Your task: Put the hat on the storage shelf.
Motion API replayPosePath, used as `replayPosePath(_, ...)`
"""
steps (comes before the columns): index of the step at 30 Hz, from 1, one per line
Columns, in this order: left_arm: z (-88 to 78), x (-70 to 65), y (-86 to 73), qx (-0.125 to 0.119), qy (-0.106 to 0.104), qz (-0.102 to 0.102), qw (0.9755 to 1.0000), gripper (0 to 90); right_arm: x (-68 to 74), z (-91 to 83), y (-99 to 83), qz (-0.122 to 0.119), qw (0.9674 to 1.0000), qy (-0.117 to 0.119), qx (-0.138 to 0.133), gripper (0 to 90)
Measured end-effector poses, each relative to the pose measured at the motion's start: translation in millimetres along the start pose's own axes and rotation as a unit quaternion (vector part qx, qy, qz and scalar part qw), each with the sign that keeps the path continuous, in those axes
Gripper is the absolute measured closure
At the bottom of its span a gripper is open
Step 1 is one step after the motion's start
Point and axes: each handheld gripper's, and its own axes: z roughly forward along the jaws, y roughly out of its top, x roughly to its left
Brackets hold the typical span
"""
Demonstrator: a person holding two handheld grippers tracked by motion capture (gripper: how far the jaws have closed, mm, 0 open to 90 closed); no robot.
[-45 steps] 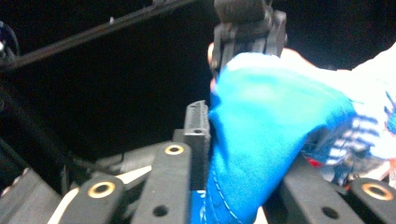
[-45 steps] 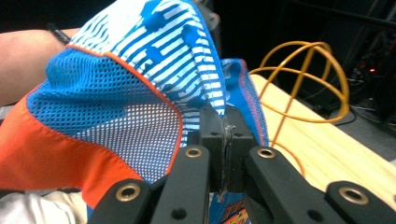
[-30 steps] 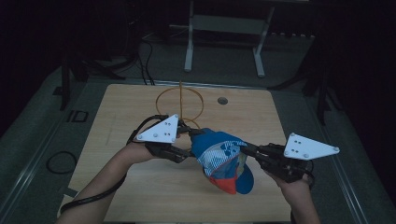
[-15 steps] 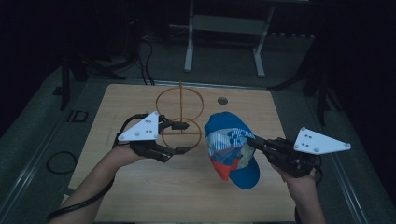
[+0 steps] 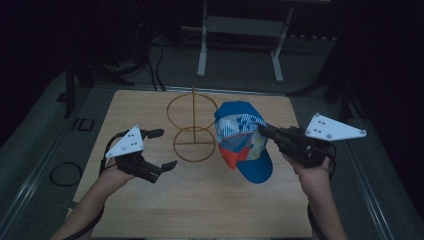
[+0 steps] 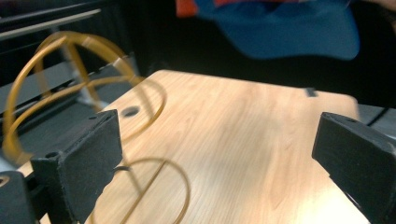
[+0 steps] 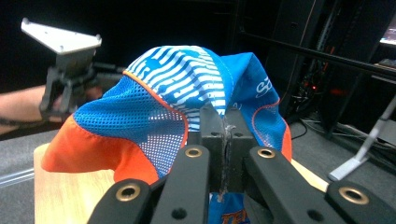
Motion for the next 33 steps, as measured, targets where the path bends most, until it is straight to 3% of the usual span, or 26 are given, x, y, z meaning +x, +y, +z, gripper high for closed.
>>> replayPosePath(5,-6.8,-0.7,-33.5,-0.005,0.036,-0.03,0.9989,1.7,-6.3,15.6,12.3,-0.001,1.0,-0.003,-0.002,89.2)
replayPosePath(11,-9.5,-2.1,-75.0,-0.004,0.074,-0.066,0.995,1.7,-17.1,41.2,29.0,0.0,1.0,-0.005,0.003,89.2)
replayPosePath(14,-9.8,-8.5,-93.8,0.004,0.109,-0.059,0.9922,1.7,-22.1,56.1,36.9,0.0,0.9999,-0.008,0.008,89.2)
replayPosePath(16,-11.3,-11.6,-105.2,-0.006,0.126,-0.061,0.9901,1.7,-26.3,67.2,42.9,0.0,0.9999,-0.011,0.008,89.2)
replayPosePath(18,-14.2,-10.4,-116.1,-0.03,0.121,-0.081,0.9888,1.8,-29.5,75.6,47.7,0.0,0.9998,-0.015,0.011,89.2)
replayPosePath(20,-15.0,-9.1,-126.7,-0.039,0.134,-0.095,0.9856,1.7,-33.0,84.5,52.3,0.002,0.9999,-0.013,0.009,89.2)
replayPosePath(22,-13.0,-7.4,-134.0,-0.021,0.134,-0.095,0.9862,1.7,-36.3,94.6,55.8,0.002,0.9998,-0.016,0.012,89.2)
replayPosePath(24,-11.9,-7.3,-138.1,-0.013,0.145,-0.091,0.9852,1.8,-39.0,105.5,58.5,0.008,0.9997,-0.015,0.016,89.2)
replayPosePath(33,-18.5,-7.7,-142.6,-0.038,0.158,-0.097,0.9818,1.8,-41.3,159.7,72.5,0.014,0.9994,-0.009,0.032,89.2)
